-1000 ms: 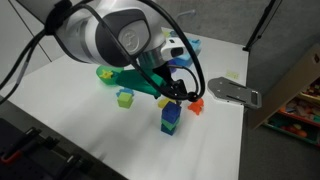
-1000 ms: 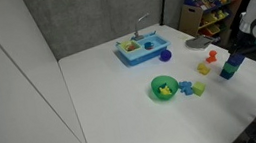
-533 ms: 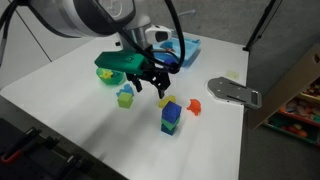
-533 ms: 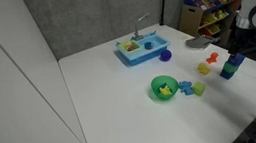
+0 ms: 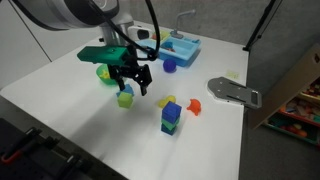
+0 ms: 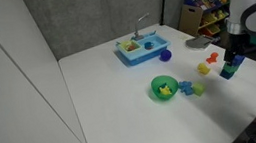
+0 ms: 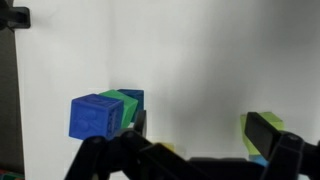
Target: Pick up the green block and stack it on the navy blue block, pick up the neon blue block and stack it on the green block, Pick up the orange toy and stack it on the neon blue block, pick up the light green block and stack it on the neon blue block top
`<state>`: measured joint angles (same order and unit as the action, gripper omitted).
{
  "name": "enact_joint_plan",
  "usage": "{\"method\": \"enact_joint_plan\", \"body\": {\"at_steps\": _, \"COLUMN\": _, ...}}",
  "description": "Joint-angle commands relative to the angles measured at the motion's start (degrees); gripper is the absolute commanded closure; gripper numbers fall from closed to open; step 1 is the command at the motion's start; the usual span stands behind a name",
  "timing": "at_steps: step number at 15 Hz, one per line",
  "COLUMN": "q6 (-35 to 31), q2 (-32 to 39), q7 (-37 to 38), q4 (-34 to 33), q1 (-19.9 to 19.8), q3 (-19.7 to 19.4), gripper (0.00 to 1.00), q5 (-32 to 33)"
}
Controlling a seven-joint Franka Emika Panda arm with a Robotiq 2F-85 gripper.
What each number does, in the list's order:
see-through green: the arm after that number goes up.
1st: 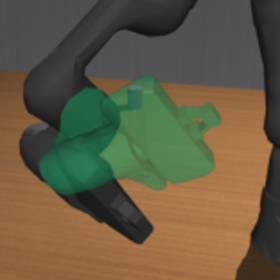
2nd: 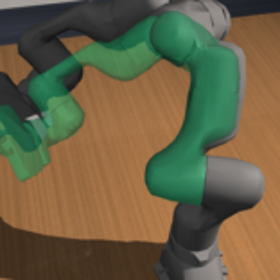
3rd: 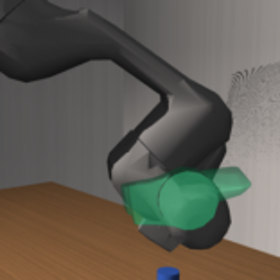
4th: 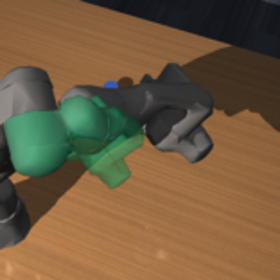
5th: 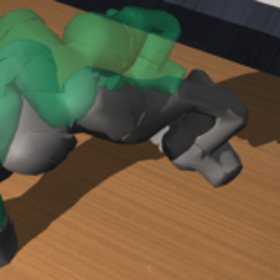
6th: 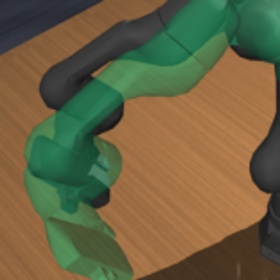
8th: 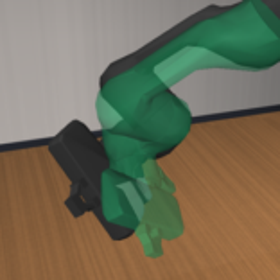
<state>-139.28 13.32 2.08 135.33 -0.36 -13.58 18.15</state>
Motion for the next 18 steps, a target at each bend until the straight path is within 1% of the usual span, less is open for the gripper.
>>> {"method": "enact_joint_plan", "body": {"at_steps": 1, "q6": 0.0, "q2": 1.0, "q7": -0.4, "q4": 0.3, "q1": -1.2, "q3": 3.6, "gripper": 0.0, "q5": -1.5}}
{"method": "enact_joint_plan", "body": {"at_steps": 6, "q6": -7.6, "q2": 7.9, "q7": -3.3, "q4": -0.8, "q1": -1.8, "q3": 7.0, "gripper": 0.0, "q5": -3.6}}
{"method": "enact_joint_plan", "body": {"at_steps": 9, "q6": -12.6, "q2": 12.6, "q7": -7.3, "q4": -1.9, "q1": -2.9, "q3": 8.9, "gripper": 0.0, "q5": -5.1}}
{"method": "enact_joint_plan", "body": {"at_steps": 12, "q6": -16.3, "q2": 15.8, "q7": -12.3, "q4": -2.8, "q1": -5.1, "q3": 11.3, "gripper": 0.0, "q5": -7.1}}
{"method": "enact_joint_plan", "body": {"at_steps": 15, "q6": -18.7, "q2": 17.8, "q7": -17.5, "q4": -3.3, "q1": -8.3, "q3": 14.5, "gripper": 0.0, "q5": -10.1}}
{"method": "enact_joint_plan", "body": {"at_steps": 18, "q6": -20.1, "q2": 19.2, "q7": -20.1, "q4": -3.9, "q1": -9.8, "q3": 16.0, "gripper": 0.0, "q5": -11.2}}
